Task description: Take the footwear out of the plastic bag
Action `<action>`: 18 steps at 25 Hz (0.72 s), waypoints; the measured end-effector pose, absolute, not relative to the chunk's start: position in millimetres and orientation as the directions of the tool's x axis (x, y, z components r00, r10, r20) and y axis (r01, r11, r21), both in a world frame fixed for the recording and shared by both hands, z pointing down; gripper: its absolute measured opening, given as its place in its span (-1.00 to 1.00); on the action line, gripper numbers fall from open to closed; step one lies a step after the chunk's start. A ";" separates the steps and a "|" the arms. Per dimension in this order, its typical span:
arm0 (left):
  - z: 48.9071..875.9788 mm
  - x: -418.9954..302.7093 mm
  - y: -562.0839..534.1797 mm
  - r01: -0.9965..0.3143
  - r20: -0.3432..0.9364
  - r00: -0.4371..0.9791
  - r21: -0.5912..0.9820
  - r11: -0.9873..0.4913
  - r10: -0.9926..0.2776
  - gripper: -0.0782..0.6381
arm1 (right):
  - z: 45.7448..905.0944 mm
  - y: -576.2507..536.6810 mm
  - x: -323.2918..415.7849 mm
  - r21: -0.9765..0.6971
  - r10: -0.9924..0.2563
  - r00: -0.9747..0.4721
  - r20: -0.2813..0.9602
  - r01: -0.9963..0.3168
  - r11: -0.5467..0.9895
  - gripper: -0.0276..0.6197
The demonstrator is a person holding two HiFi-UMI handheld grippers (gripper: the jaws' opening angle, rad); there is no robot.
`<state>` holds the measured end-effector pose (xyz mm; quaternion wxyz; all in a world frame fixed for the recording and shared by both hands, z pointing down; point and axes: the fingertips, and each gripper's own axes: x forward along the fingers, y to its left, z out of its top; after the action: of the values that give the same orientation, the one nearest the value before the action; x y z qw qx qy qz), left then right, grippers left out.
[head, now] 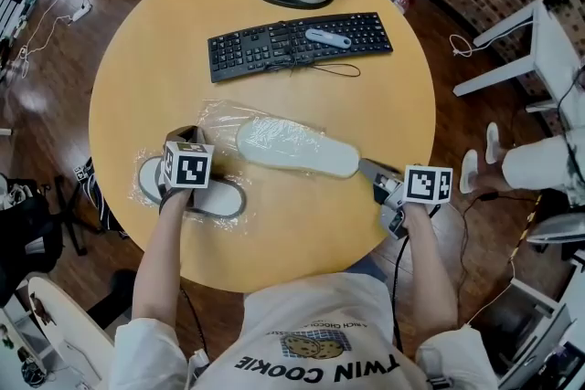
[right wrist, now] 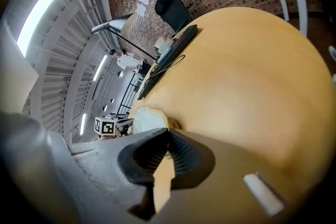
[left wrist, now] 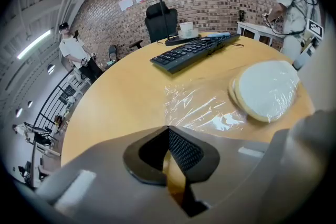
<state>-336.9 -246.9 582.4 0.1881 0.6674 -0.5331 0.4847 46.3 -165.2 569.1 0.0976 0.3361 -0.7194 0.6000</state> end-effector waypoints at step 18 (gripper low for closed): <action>582.5 -335.5 -246.5 -0.892 0.847 -0.059 -0.282 -0.354 -0.528 -0.78 | 567.6 -135.7 126.2 -0.777 -0.412 -0.708 0.573 -0.630 0.003 -0.91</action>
<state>-335.5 -246.5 582.5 0.1853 0.6605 -0.5374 0.4905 126.2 -135.7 567.6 0.0905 0.3711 -0.7022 0.6008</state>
